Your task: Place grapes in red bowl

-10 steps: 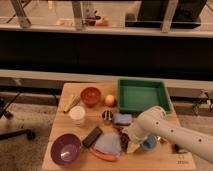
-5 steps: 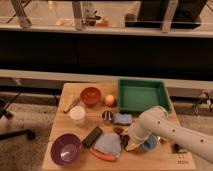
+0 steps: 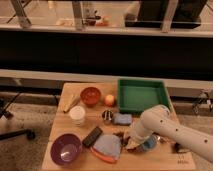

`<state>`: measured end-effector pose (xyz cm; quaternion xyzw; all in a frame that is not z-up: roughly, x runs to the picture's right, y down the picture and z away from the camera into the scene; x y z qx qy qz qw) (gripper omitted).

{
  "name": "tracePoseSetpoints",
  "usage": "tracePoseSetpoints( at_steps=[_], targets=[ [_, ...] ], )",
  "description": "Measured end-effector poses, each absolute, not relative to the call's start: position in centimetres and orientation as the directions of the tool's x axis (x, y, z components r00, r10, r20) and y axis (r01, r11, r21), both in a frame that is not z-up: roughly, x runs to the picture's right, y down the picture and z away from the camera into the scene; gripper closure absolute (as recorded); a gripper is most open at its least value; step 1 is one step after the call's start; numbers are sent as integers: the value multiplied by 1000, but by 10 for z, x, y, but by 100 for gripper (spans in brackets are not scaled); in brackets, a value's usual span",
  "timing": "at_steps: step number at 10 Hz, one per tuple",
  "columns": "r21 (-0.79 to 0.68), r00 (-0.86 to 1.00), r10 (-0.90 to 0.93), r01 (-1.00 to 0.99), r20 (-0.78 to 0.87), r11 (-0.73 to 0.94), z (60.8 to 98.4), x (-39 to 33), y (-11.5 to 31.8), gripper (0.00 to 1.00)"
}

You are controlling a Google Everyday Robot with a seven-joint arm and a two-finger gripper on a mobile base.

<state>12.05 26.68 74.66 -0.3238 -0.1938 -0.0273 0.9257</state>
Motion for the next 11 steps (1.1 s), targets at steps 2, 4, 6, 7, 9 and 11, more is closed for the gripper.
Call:
tracePoseSetpoints(
  at_steps=[2, 4, 6, 7, 9, 11],
  targets=[
    [-579, 920, 72, 181, 386, 795, 742, 118, 262, 100],
    [-564, 915, 65, 189, 399, 804, 733, 113, 253, 100],
    [-544, 908, 54, 200, 415, 815, 720, 105, 240, 100],
    [-534, 905, 48, 206, 422, 820, 714, 102, 234, 100],
    [-507, 899, 29, 220, 438, 834, 699, 94, 217, 100],
    [-488, 895, 14, 231, 447, 842, 691, 87, 207, 100]
  ],
)
